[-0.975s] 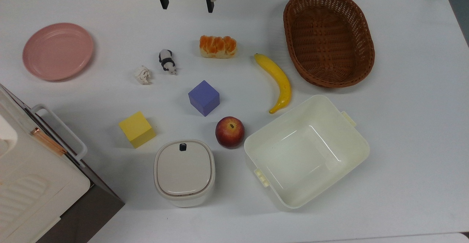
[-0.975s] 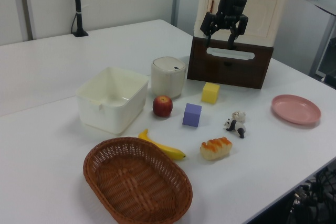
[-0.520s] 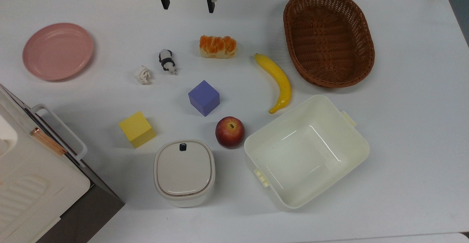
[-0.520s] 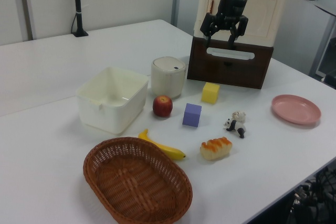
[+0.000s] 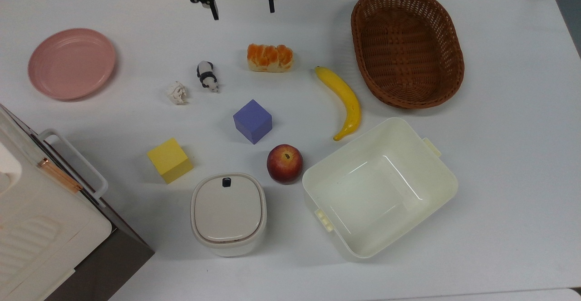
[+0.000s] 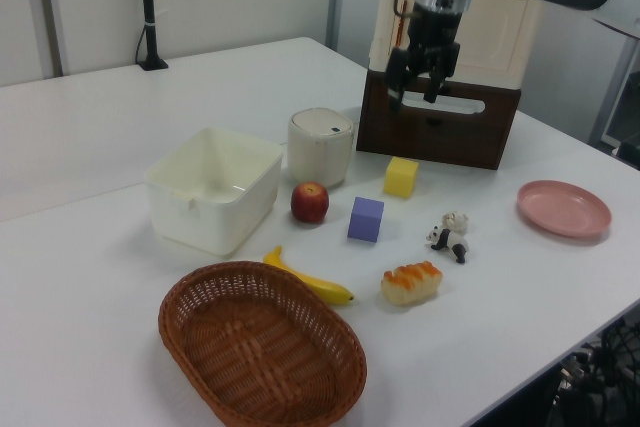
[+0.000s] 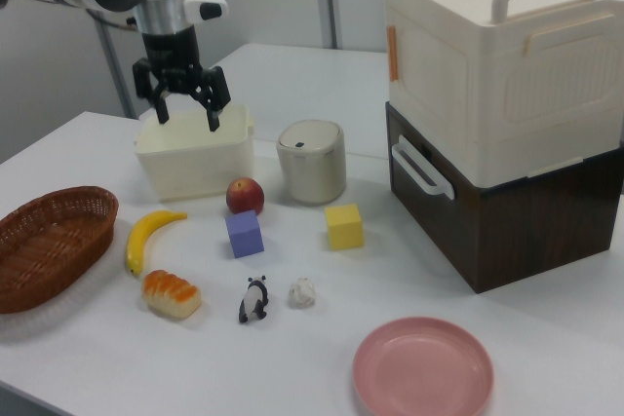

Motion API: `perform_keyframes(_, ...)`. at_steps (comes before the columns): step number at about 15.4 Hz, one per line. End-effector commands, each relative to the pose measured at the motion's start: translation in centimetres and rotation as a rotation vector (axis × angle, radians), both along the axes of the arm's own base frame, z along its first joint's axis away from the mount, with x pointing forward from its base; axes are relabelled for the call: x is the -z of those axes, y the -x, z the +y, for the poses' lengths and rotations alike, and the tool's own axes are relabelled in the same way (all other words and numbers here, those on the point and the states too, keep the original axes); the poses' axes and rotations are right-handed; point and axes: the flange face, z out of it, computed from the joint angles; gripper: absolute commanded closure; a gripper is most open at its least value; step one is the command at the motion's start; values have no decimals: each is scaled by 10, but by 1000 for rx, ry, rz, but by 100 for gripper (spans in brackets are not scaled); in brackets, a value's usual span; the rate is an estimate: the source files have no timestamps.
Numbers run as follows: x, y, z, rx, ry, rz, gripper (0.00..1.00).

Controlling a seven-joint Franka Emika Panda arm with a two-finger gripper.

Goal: Put the bread in the basket
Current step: 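Move the open gripper over the bread roll and lower it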

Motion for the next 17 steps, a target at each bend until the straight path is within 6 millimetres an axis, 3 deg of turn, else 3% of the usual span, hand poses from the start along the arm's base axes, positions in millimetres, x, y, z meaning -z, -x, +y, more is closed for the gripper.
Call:
perform_keyframes(1, 19, 23, -12, -474, 39, 91, 0)
perform_keyframes(6, 69, 32, -28, -1083, 57, 242, 0)
perform_keyframes(9, 91, 41, -25, -1300, 67, 332, 0)
perform_keyframes(12, 96, 53, 3, -1391, 108, 347, 0)
perform_keyframes(14, 78, 65, 24, -1320, 165, 249, 0)
perform_keyframes(17, 79, 69, 51, -1232, 96, 133, 0)
